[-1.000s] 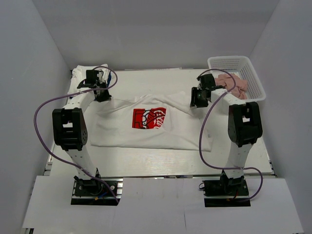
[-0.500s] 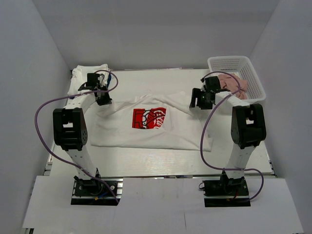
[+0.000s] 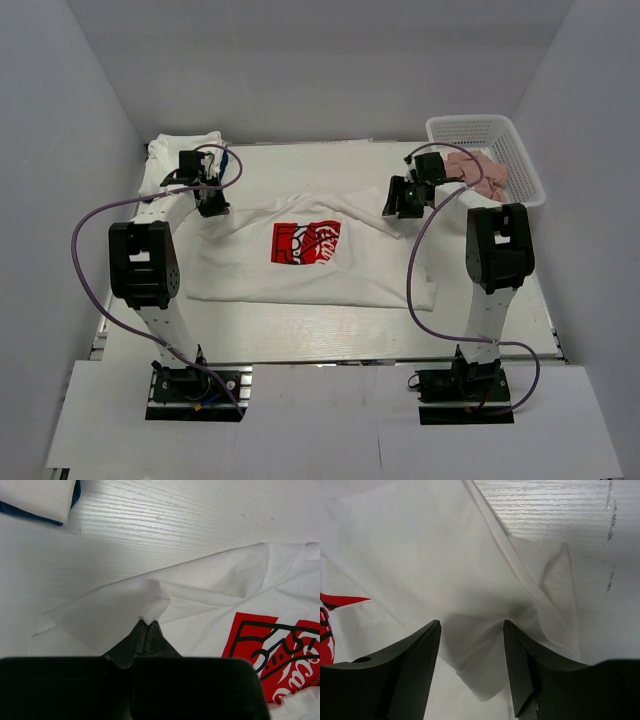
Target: Fold and stack the t-shirts
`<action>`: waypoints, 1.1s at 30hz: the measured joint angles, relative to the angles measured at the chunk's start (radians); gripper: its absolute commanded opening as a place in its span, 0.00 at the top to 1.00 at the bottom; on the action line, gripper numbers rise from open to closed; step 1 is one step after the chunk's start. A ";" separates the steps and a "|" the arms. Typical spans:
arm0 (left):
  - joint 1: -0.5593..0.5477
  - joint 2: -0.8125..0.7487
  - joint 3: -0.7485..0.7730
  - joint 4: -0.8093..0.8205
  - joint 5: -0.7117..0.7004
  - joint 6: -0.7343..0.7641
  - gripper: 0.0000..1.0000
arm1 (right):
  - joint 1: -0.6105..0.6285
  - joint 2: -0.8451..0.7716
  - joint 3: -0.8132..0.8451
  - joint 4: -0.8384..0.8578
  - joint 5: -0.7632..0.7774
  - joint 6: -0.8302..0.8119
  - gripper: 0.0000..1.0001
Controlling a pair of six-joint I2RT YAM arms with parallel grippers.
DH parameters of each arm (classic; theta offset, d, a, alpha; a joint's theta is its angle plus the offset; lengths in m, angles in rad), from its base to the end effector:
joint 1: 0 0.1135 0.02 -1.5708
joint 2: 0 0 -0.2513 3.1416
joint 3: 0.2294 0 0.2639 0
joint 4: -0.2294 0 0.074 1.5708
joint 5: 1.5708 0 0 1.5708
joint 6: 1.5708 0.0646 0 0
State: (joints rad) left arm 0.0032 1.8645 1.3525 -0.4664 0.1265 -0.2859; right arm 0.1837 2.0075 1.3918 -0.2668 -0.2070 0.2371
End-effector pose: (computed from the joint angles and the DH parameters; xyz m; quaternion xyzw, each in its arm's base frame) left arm 0.4233 -0.0068 0.1659 -0.1192 0.9472 -0.1009 0.2799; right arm 0.4478 0.0967 0.1358 -0.0098 0.9369 0.1652 0.3079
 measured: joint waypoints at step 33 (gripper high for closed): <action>0.000 0.000 0.000 -0.002 -0.011 0.001 1.00 | -0.039 0.005 0.029 -0.086 0.113 -0.141 0.38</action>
State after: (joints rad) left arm 0.0032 1.8645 1.3521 -0.4683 0.1150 -0.2852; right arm 0.1452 2.0121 1.4204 -0.3527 -0.0937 0.0963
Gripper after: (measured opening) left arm 0.026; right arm 0.624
